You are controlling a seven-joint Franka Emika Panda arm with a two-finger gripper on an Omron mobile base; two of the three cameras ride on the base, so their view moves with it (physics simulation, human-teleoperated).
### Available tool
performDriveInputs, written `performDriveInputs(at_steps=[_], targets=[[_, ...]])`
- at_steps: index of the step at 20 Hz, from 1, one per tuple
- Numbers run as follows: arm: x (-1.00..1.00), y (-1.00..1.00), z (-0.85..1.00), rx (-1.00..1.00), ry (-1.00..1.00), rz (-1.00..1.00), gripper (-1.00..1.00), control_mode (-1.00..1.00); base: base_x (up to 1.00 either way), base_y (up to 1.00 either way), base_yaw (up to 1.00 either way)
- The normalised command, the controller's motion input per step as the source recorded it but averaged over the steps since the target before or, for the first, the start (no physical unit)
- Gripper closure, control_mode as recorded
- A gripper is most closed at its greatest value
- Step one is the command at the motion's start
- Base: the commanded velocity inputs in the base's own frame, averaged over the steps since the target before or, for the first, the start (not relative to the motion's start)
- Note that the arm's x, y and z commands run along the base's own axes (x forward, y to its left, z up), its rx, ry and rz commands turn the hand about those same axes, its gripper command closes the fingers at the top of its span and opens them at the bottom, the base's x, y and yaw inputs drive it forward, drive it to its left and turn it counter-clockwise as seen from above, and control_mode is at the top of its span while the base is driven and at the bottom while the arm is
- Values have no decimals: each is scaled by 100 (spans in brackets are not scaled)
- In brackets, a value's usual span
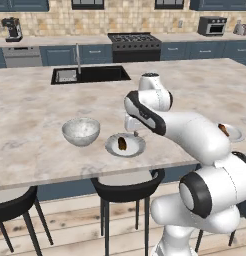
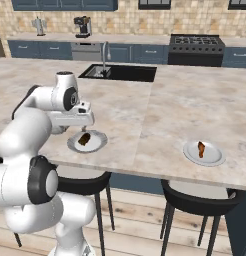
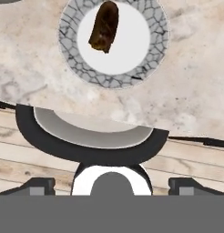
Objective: Pick the chicken drumstick and sweet potato from their plates and place them in the bowl. Then put the bowl in the fridge.
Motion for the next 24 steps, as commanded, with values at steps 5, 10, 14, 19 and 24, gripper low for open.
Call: performDriveInputs(at_steps=[5, 10, 14, 19, 24], targets=[[26, 6, -36, 4, 0, 0, -100, -100, 0, 0, 0], [32, 10, -32, 0, -1, 0, -100, -100, 0, 0, 0], [32, 23, -30, 0, -9, 0, -100, -100, 0, 0, 0], [31, 20, -30, 1, 0, 0, -100, -100, 0, 0, 0], [34, 9, -29, 0, 0, 0, -100, -100, 0, 0, 0]])
